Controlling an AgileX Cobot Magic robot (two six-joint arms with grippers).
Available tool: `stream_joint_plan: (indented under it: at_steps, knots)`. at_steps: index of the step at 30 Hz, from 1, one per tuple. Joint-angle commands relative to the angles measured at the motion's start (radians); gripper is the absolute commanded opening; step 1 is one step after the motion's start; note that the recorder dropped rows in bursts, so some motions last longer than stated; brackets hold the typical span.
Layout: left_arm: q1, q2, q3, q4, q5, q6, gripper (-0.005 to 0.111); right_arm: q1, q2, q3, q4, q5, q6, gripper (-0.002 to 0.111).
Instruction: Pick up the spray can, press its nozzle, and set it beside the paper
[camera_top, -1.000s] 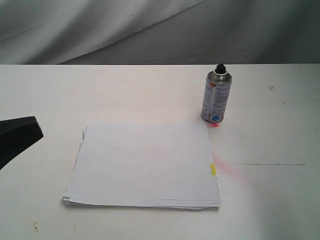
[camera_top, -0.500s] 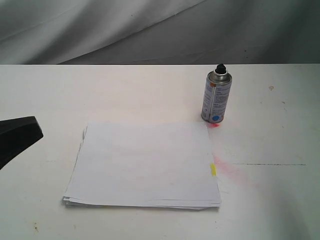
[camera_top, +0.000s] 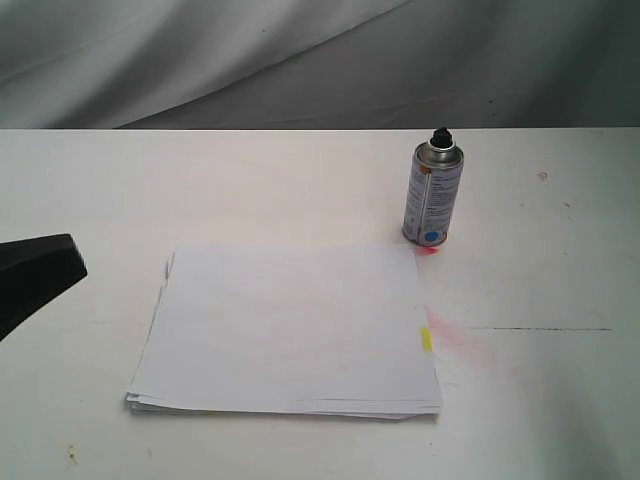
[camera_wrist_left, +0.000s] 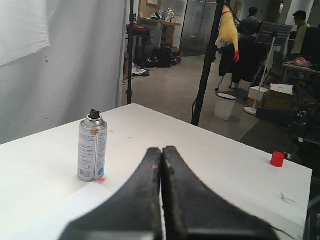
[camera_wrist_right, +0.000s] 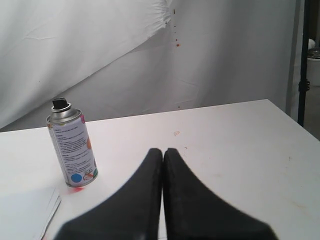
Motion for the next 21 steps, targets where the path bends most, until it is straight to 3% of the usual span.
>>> stream_joint_plan:
  at_steps: [1,9,16,21]
  knots:
    - [0.001,-0.039,0.012,0.011,-0.064,0.022,0.000,-0.005,-0.006,0.004,0.004,-0.003,0.000,0.000]
    - [0.001,-0.393,0.072,-0.025,-0.588,-0.268,0.000,-0.005,-0.006,0.004,0.004,-0.003,0.000,0.000]
    - [0.001,-0.483,0.072,-0.025,-0.787,-0.271,0.000,-0.005,-0.006,0.004,0.004,-0.003,0.000,0.000]
    - [0.001,-0.482,0.070,0.000,-0.869,-0.399,0.000,-0.005,-0.006,0.004,0.004,-0.003,0.000,0.000]
